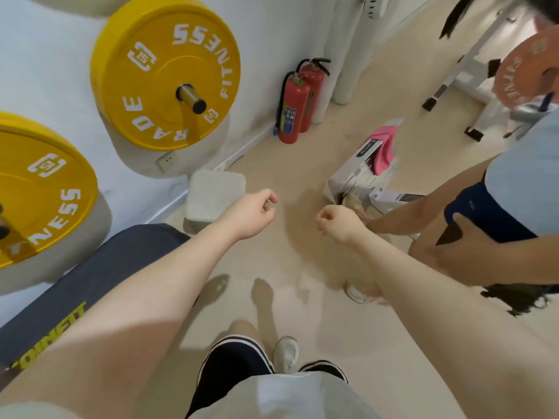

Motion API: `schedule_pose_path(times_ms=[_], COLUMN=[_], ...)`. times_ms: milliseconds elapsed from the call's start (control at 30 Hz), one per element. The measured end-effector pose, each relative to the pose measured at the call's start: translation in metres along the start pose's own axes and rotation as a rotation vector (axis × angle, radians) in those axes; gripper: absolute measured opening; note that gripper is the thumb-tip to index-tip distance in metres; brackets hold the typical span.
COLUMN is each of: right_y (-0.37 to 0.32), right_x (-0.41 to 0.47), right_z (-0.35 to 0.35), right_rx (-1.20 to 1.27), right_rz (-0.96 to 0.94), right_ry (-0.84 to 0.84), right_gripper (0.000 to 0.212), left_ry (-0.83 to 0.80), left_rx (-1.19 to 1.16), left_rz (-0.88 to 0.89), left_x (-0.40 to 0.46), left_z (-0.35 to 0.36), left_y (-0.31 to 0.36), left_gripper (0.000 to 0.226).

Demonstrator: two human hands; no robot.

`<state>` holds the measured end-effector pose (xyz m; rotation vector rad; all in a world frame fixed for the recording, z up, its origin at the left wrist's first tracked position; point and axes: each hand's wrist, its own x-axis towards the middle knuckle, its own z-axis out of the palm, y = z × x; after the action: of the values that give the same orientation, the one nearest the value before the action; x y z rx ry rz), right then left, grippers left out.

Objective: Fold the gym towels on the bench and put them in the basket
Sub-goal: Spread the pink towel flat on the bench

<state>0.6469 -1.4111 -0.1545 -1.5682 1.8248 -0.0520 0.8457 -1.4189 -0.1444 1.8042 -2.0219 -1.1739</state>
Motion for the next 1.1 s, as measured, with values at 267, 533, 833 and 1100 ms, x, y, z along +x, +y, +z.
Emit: schedule_pose_path(times_ms=[267, 533, 833, 1100], right_y=[0.011, 0.021, 0.098, 0.241], right_x=[0.137, 0.302, 0.456, 0.612], right_z=[-0.055, -0.128, -0.172, -0.165], right_rx=[0.016, 0.192, 0.280, 0.208], right_rz=[0.100, 0.325, 0.448, 0.502], right_ry=[0.065, 0.186, 0.301, 0.346], right_gripper=[0.027, 0.028, 0.029, 0.038], left_ry=[-0.078, -0.186, -0.252, -0.327], left_rx=[0.005, 0.098, 0.011, 0.076], left_rz=[0.089, 0.222, 0.221, 0.229], left_x=[0.178, 0.392, 0.574, 0.742], left_z=[-0.020, -0.059, -0.008, 0.125], left_y=[0.030, 0.078, 0.123, 0.121], left_gripper=[0.027, 0.026, 0.023, 0.023])
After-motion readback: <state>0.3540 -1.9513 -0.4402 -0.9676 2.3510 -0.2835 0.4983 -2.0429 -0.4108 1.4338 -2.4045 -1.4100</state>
